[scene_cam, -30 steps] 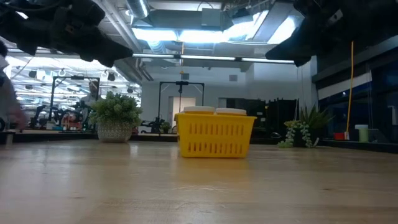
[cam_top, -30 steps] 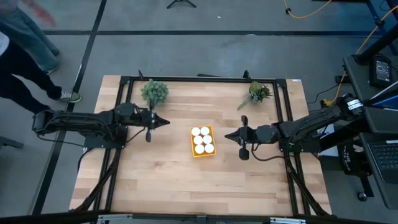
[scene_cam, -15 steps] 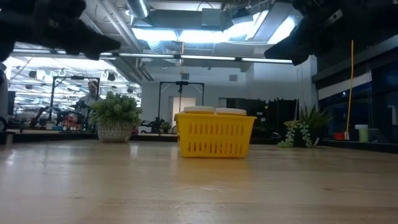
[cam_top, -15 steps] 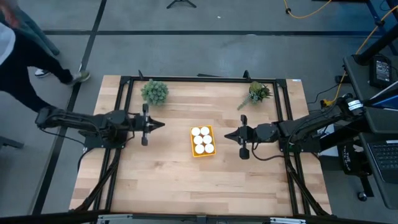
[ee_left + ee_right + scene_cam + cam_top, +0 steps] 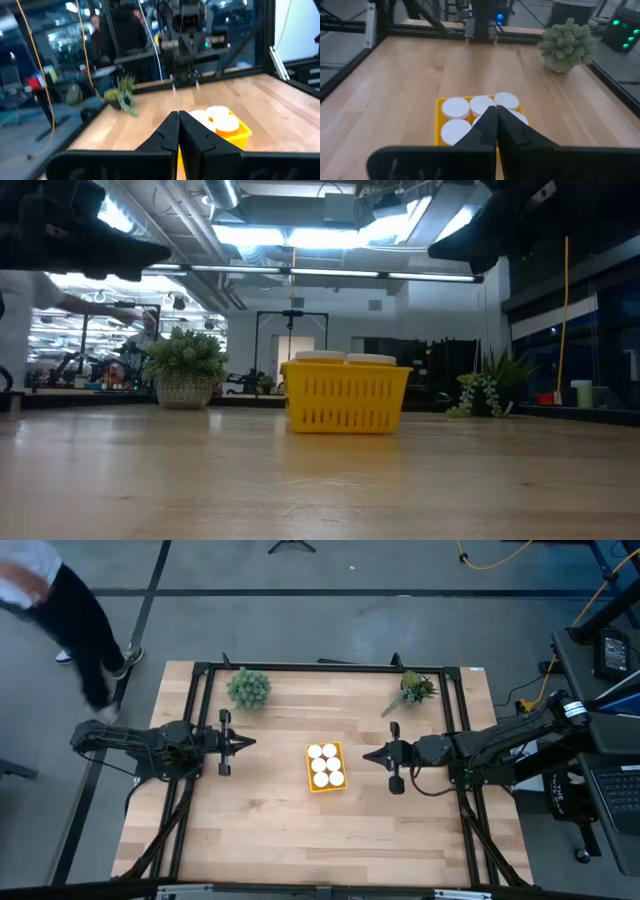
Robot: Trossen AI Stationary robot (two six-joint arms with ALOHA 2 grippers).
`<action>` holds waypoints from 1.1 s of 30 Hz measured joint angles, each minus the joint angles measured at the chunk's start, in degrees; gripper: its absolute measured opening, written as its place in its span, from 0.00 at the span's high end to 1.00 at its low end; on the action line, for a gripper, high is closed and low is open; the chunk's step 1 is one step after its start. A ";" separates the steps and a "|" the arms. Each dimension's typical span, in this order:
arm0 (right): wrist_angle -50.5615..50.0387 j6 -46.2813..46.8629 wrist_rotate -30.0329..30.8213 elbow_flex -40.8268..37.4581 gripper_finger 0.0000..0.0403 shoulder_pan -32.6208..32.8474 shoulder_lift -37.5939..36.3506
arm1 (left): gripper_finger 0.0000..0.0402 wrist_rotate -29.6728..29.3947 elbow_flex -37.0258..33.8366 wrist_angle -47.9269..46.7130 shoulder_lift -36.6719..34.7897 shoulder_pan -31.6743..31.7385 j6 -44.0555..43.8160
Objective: Pick and place pill bottles into a basket
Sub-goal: Return to Home Position
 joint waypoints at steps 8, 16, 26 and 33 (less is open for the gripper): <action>-2.04 -2.96 -5.59 -0.41 0.99 -4.02 -5.64 | 1.00 0.11 -0.44 -4.47 -7.51 0.00 -0.63; 2.42 -0.34 -7.00 -13.64 0.99 -8.34 -21.91 | 1.00 0.12 -0.44 -5.53 -8.38 0.00 -0.53; 0.76 0.57 -11.66 -24.99 1.00 -8.68 -44.78 | 1.00 0.13 -0.46 -5.36 -8.41 0.00 -1.75; -11.33 0.39 -12.61 -25.11 1.00 -8.68 -54.47 | 0.99 0.13 -0.46 -5.34 -8.41 0.00 -1.80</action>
